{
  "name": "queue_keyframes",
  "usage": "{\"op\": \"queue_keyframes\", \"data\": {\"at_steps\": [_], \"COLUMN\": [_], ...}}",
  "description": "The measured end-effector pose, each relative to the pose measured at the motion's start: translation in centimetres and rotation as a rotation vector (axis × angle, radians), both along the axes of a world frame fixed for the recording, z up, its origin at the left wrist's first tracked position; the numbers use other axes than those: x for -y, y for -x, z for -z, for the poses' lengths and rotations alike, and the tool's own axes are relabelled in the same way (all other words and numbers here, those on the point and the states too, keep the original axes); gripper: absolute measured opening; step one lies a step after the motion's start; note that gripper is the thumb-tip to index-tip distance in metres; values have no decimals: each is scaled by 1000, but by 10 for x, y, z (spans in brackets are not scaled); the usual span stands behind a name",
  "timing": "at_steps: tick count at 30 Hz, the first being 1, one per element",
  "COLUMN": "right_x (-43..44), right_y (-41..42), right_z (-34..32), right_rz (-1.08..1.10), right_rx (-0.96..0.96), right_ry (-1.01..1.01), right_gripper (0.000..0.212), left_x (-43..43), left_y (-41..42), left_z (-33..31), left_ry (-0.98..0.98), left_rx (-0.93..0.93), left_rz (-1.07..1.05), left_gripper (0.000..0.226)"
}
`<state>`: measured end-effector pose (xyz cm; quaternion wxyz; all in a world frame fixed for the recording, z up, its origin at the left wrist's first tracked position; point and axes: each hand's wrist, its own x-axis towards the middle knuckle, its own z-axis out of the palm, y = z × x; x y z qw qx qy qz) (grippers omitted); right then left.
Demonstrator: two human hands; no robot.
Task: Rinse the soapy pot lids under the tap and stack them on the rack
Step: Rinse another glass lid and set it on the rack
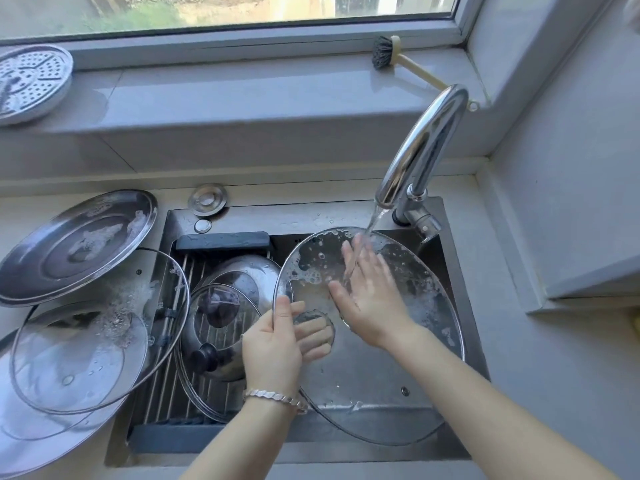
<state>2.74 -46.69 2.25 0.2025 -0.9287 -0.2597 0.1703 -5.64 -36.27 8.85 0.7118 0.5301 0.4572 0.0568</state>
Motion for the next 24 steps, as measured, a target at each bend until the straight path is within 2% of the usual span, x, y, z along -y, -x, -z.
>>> {"op": "queue_keyframes", "data": {"at_steps": [2,4,6,10,14,15,19,23,24], "right_x": [-14,-27,-25,-21,-41,-40,-30,-42,-39], "right_y": [8,28,31,-1,23,20,-1,19,15], "right_z": [-7,-11,-11,-15,-23,-23,-19,-23,-21], "right_rz": [-24,-240,-340,-25,-274,-273,3,-233,-231], "right_rx": [-1,41,111,-2,4,23,-26,44,57], "right_ry": [-89,-257,-291,-77,-203,-201,-125,-240,-232], "right_gripper": [75,67,65,67,63,63,69,64,65], "left_x": [2,-1,-3,0,-1,-2,0,2,2], "left_y": [-2,-4,-2,2,2,3,4,4,4], "left_z": [-1,1,1,-1,3,2,-3,-3,-4], "left_ry": [-18,-126,-163,-35,-124,-95,-23,-57,-64], "left_rx": [6,-3,-11,-14,-30,-23,-5,17,24], "left_rz": [-7,0,-3,6,9,3,25,2,6], "left_gripper": [34,35,35,34,40,38,34,39,37]}}
